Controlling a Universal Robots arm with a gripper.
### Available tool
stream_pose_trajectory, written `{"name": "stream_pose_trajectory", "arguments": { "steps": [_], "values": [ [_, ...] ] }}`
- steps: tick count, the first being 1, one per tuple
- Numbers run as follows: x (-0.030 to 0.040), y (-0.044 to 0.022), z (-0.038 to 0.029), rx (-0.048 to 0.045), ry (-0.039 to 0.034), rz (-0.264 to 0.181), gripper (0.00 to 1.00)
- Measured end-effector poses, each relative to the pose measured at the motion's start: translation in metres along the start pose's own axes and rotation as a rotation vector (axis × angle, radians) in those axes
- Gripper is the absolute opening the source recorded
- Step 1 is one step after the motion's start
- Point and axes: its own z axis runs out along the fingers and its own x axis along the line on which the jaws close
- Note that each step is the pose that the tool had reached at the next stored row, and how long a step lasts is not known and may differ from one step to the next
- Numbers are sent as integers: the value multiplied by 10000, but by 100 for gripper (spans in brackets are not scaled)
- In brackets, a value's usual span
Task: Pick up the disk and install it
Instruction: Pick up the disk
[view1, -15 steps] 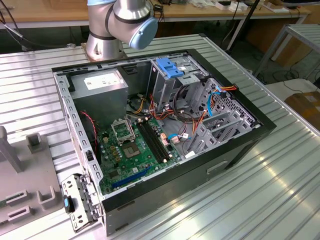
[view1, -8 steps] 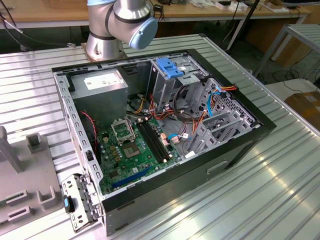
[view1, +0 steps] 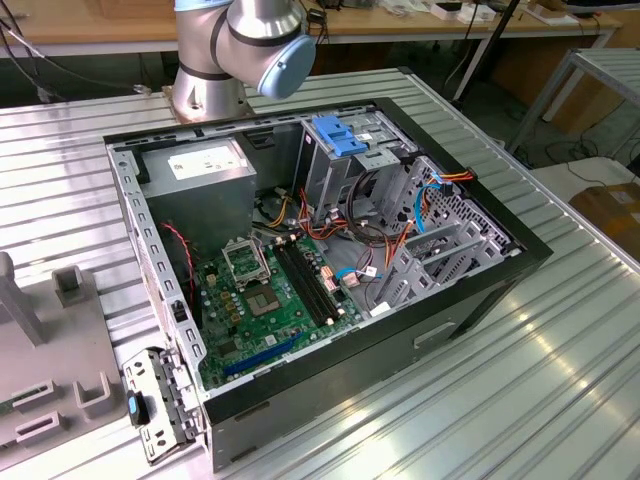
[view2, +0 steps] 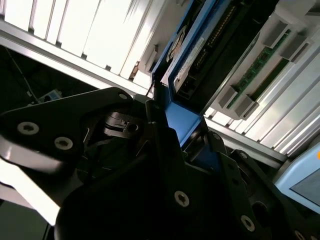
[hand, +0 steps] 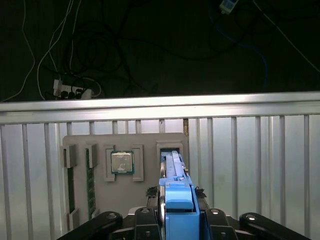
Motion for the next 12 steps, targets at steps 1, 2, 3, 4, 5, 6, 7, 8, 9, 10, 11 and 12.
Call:
{"name": "stream_pose_trajectory", "arguments": {
  "steps": [1,2,3,4,5,6,7,8,9,10,11,12],
  "values": [
    [0,0,-6,-1,-7,1,37],
    [0,0,-10,-1,-11,0,37],
    [1,0,-20,-1,-13,0,37],
    [1,-1,-27,0,-13,0,37],
    [1,-1,-29,1,-14,0,37],
    [1,-1,-33,-2,-13,0,37],
    [2,-1,-39,-1,-13,0,37],
    [2,-1,-42,-1,-13,0,37],
    [2,-1,-45,-1,-13,1,37],
    [2,-1,-49,-1,-13,0,37],
    [2,-1,-51,0,-14,0,37],
    [2,-1,-57,-1,-13,1,37]
  ]
}}
